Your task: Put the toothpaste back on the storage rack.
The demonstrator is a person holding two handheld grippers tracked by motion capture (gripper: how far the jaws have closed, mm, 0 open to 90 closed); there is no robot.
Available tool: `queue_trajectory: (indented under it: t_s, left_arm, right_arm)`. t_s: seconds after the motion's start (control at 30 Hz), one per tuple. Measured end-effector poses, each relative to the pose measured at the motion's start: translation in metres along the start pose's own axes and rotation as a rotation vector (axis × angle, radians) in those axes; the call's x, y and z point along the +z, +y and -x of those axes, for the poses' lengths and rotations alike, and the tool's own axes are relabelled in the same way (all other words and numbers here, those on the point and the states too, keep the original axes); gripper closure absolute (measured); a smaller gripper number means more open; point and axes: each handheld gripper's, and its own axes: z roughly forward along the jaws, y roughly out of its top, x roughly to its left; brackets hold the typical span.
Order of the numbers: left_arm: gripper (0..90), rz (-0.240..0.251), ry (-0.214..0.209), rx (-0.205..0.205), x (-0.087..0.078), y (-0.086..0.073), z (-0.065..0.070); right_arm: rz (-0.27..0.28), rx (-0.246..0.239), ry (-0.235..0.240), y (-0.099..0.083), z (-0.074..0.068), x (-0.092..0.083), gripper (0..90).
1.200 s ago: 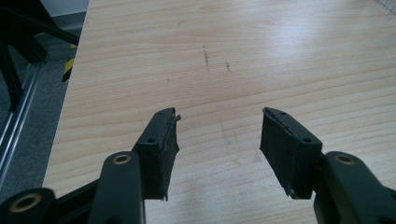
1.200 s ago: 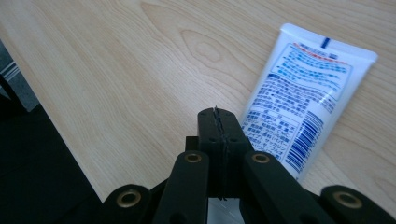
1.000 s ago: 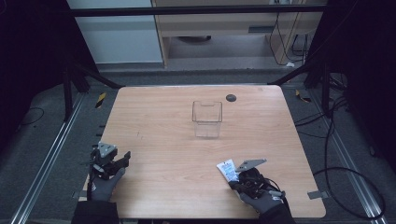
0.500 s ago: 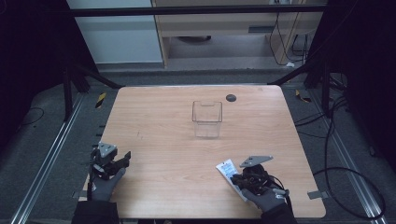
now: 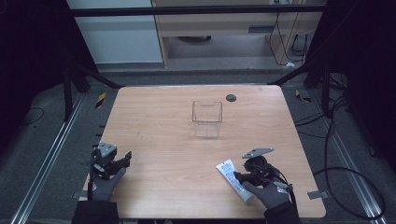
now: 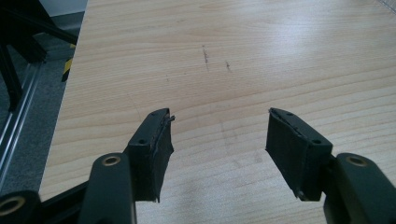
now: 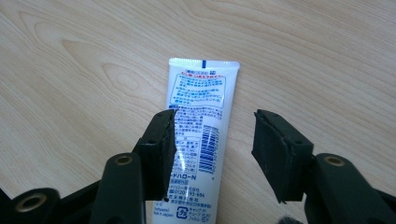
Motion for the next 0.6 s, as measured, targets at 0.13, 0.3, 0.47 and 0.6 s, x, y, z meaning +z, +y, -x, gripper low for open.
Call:
queue_trajectory:
  t_s: [0.13, 0.3, 0.47, 0.6]
  left_arm:
    - [39.4, 0.0, 0.0, 0.004, 0.0, 0.0, 0.0]
    - [39.4, 0.0, -0.002, 0.005, 0.0, 0.0, 0.0]
    - [39.4, -0.001, -0.004, 0.005, 0.0, 0.0, 0.0]
    - [39.4, -0.002, -0.003, 0.006, 0.0, 0.0, 0.0]
  right_arm:
    - [-0.024, -0.012, -0.006, 0.005, -0.004, 0.001, 47.3]
    - [-0.061, -0.025, -0.02, 0.01, -0.009, 0.005, 46.0]
    - [-0.091, -0.026, -0.018, 0.012, -0.013, 0.01, 42.6]
    - [-0.107, -0.018, -0.011, 0.014, -0.013, 0.013, 41.2]
